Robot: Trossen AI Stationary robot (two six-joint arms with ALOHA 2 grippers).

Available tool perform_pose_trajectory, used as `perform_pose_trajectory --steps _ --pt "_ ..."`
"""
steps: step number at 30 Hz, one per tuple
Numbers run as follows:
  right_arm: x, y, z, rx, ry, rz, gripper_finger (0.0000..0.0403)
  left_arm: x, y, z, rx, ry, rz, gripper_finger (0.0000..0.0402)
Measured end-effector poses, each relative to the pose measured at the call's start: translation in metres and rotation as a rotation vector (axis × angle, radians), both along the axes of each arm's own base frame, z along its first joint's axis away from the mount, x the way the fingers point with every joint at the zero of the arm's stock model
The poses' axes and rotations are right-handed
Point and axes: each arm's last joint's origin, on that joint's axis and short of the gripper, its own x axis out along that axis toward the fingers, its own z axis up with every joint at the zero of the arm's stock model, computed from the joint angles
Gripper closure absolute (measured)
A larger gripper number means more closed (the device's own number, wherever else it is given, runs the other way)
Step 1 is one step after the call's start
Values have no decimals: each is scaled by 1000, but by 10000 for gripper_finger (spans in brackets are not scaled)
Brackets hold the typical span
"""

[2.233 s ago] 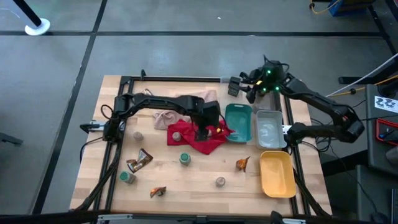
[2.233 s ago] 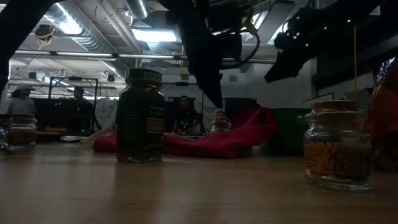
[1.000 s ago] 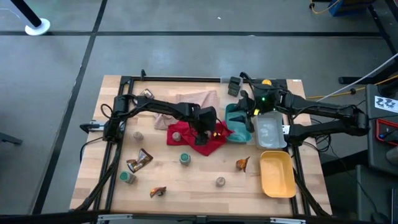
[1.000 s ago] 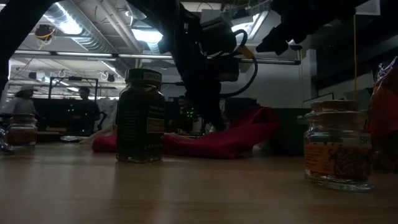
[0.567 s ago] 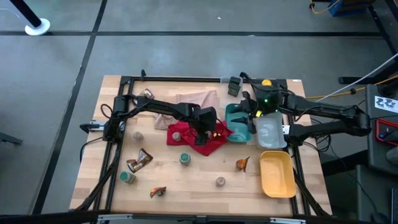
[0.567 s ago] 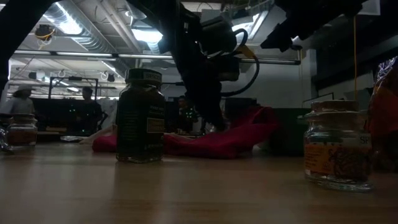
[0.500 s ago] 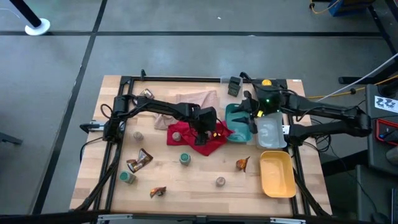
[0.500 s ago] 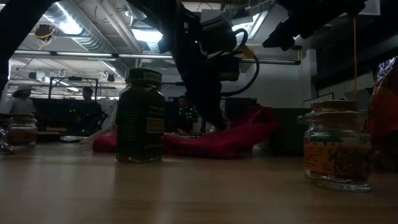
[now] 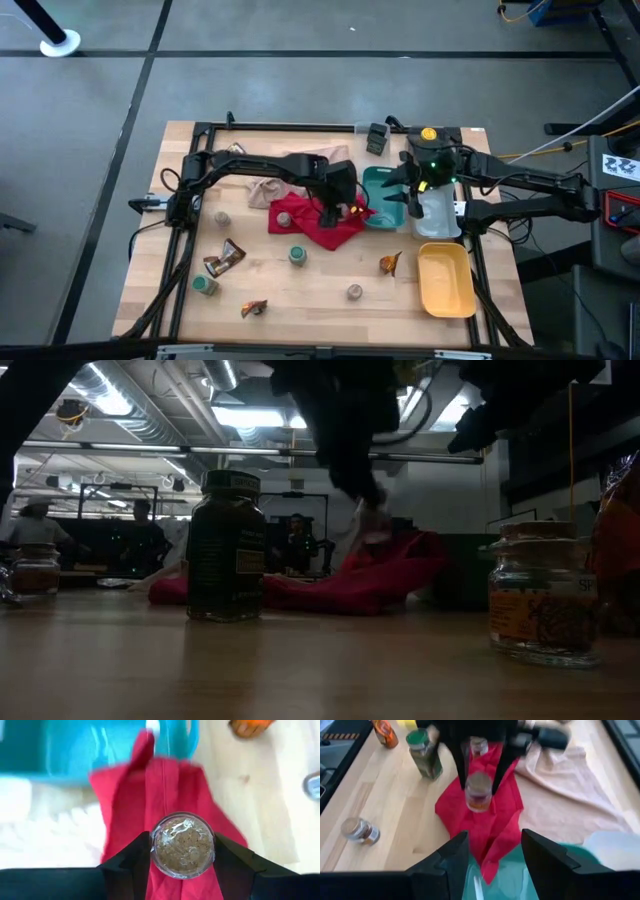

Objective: Sort spices by type
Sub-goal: Put the top right transparent seasoning bottle into the blue bin

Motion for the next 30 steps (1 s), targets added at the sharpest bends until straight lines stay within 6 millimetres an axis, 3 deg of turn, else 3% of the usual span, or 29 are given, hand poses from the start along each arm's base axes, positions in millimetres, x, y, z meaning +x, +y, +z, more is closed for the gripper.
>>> perform_pose_trajectory --steps 6,13,20,30 --pt "-3 1 -3 13 45 1 221 12 7 34 60 -176 -48 238" --pt "-4 1 -3 57 55 -21 221 25 32 46 96 -379 8 236" --pt "-12 4 13 40 -17 -20 221 37 54 31 114 -433 51 235" --pt "-23 7 35 16 -112 -18 221 52 76 -7 126 -433 82 234"
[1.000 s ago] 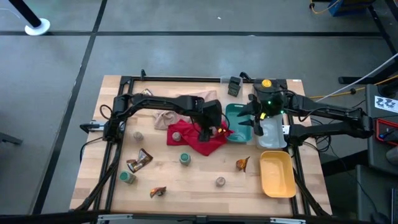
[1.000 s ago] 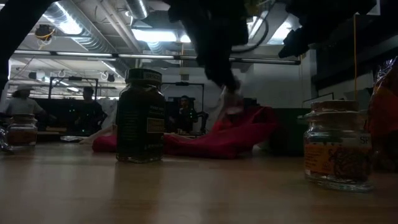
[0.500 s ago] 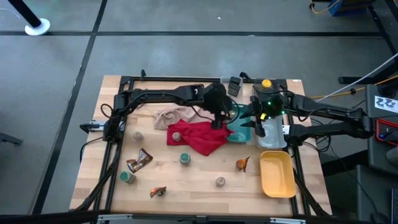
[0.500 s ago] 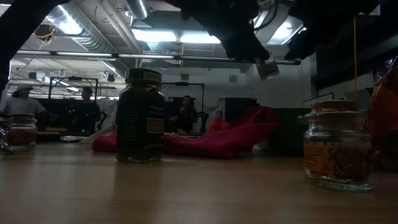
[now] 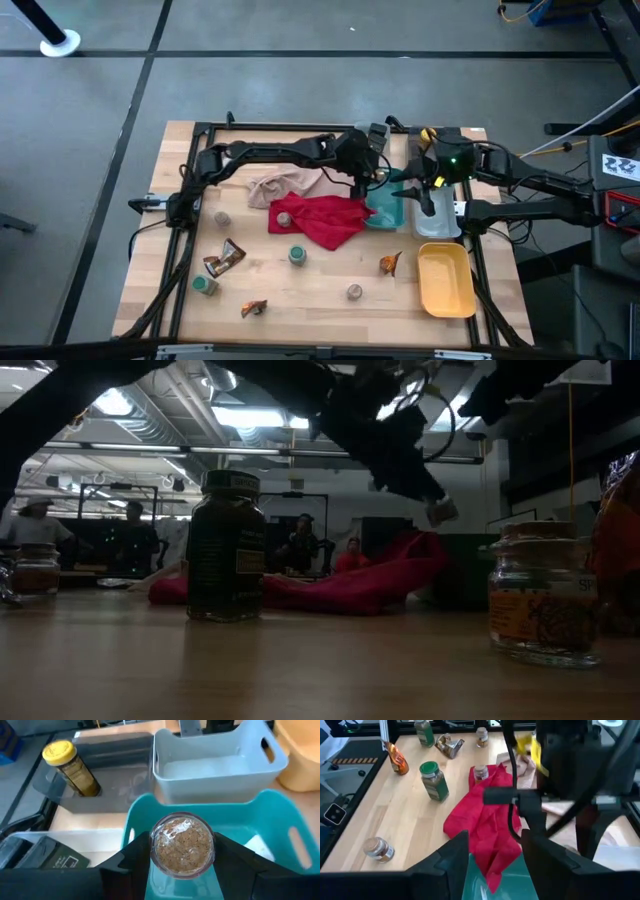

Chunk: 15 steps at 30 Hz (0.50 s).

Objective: Sort spices by type
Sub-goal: Put the top right transparent seasoning bottle into the blue bin

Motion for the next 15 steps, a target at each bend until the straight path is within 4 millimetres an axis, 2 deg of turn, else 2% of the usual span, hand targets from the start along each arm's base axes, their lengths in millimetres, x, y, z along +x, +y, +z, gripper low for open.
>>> perform_pose_trajectory --steps 11,15 --pt "0 0 0 20 4 -11 221 9 12 -48 -22 87 18 234" --pt "0 0 0 20 4 -11 221 11 14 -57 -23 93 20 234"
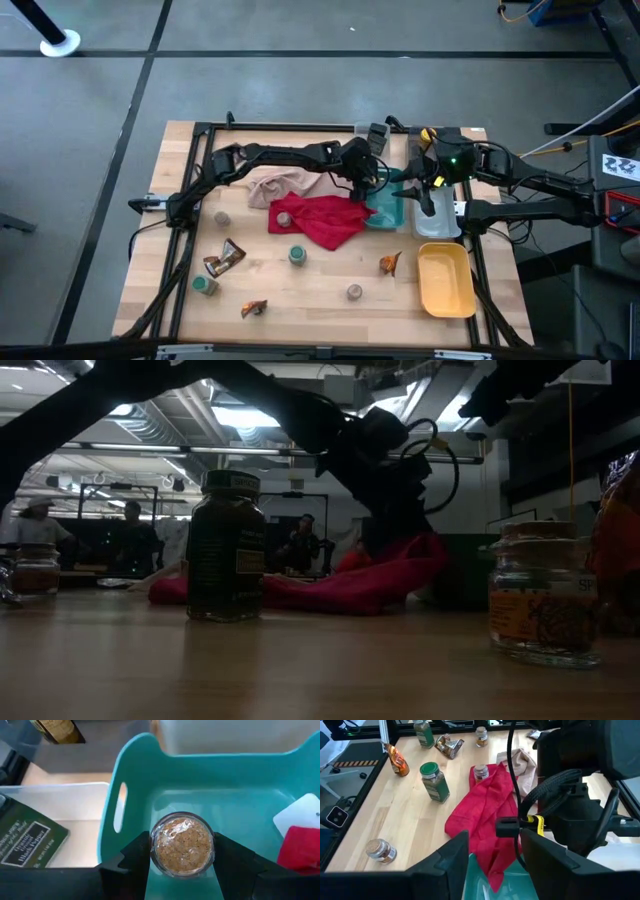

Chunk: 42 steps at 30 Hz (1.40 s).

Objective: Sort spices by type
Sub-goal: Put the top right transparent seasoning bottle into the blue bin

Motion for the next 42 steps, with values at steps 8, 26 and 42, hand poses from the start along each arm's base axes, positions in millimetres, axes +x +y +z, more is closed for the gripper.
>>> perform_pose_trajectory --steps 8,26,42 --pt "0 0 0 0 0 0 221 2 3 -8 0 -3 5 234" --pt "-1 0 -2 8 29 0 221 3 -1 -7 74 3 -52 233" --pt "-2 0 -3 9 31 0 221 3 -1 -7 27 -1 -8 230"
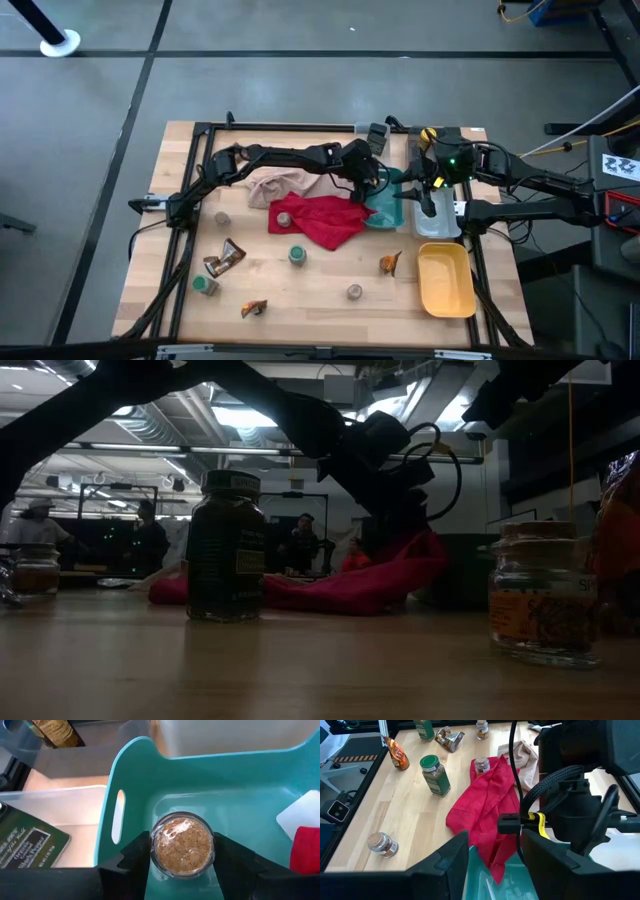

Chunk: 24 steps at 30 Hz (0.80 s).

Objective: Sort spices by type
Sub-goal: Put the top right transparent seasoning bottle into the blue bin, then put the right brown pouch seasoning into the light blue bin

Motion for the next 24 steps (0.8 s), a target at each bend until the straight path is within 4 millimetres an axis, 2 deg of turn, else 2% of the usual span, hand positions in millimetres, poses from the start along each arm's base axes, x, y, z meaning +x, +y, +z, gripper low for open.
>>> perform_pose_trajectory --steps 8,17,24 --pt "0 0 0 0 0 0 221 0 0 0 -19 -3 17 175" --pt "-1 0 -2 5 19 0 221 0 0 2 -14 -6 14 178" --pt "-1 0 -2 6 20 1 221 -3 -1 20 -7 -34 15 178"
